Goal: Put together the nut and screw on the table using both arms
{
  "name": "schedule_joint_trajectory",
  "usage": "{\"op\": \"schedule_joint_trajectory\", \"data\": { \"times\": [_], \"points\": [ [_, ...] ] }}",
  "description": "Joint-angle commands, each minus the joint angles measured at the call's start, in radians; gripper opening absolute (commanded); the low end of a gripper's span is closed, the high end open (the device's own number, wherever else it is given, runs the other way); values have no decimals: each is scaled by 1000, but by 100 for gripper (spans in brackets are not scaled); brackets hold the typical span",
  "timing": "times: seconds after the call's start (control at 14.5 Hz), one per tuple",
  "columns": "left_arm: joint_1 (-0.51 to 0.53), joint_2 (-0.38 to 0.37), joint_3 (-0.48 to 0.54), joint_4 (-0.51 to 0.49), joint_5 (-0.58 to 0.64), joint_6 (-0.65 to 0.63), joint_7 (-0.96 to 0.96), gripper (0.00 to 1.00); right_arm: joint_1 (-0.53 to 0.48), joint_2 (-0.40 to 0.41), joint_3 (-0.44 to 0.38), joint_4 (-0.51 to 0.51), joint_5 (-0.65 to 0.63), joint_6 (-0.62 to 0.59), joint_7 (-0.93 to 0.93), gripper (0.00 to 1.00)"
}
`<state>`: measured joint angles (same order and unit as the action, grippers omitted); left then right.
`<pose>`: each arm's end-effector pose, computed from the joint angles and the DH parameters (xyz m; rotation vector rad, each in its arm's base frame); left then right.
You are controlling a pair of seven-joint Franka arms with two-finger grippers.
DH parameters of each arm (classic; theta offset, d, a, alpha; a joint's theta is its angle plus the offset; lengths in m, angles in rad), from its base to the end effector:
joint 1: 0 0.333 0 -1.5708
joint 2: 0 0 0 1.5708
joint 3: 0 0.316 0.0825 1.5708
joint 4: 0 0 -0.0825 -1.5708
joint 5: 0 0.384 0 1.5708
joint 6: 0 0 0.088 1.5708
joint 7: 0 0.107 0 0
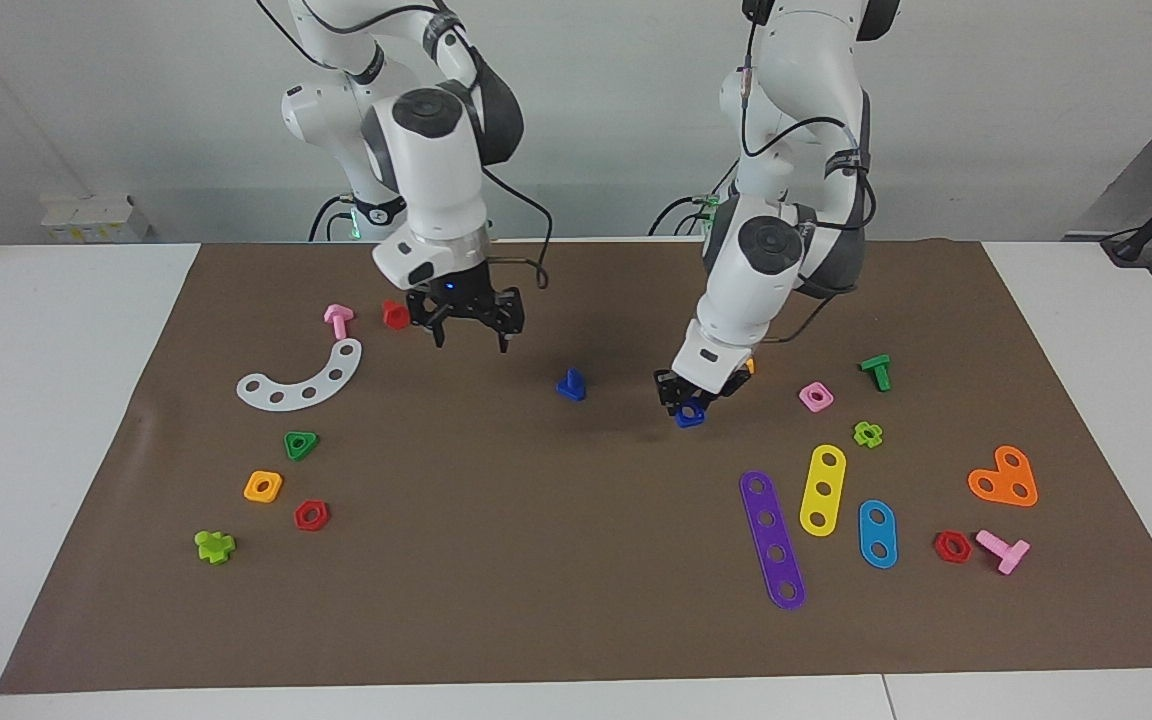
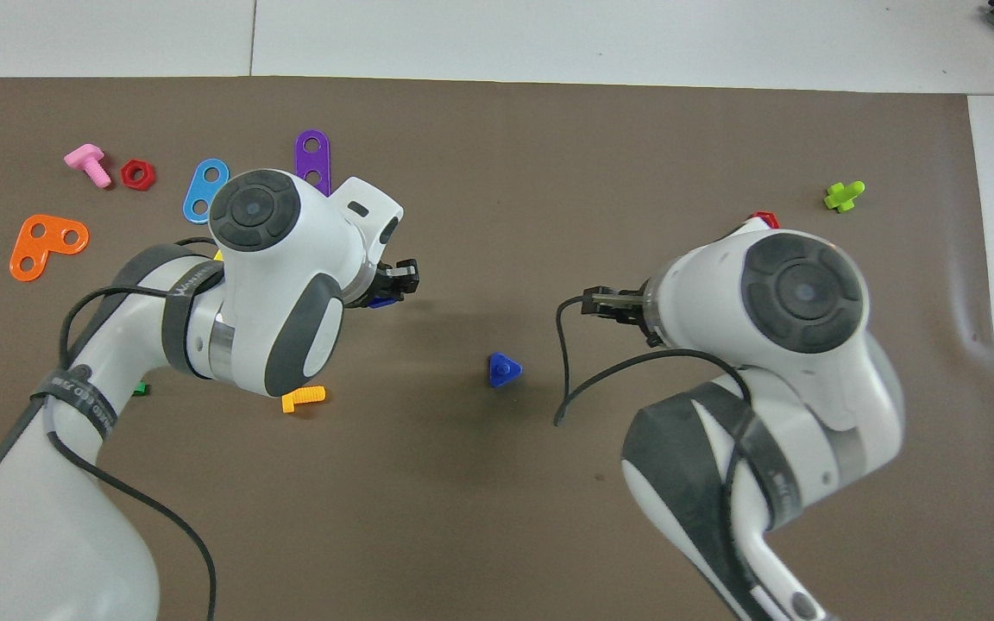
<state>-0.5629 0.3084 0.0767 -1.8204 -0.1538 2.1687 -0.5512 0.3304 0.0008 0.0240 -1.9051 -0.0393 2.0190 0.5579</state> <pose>0.5583 -0.3055 0.3731 3.0212 0.2194 -0.0249 0.5373 0.1964 0.5042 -3.1052 0.2935 -0.1835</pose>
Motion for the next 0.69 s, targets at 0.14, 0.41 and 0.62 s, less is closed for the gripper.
{"op": "schedule_joint_trajectory", "data": {
  "times": [0.14, 0.41, 0.62],
  "points": [
    [-133, 23, 17, -2, -56, 45, -186, 0, -171, -5, 7, 170, 21, -149, -128, 97],
    [-196, 23, 17, 0, -110, 37, -259, 0, -261, 13, 7, 323, 21, -294, -216, 98],
    [-227, 24, 17, -7, -119, 37, -263, 0, -292, 15, 7, 342, 24, -329, -263, 98]
  ]
}}
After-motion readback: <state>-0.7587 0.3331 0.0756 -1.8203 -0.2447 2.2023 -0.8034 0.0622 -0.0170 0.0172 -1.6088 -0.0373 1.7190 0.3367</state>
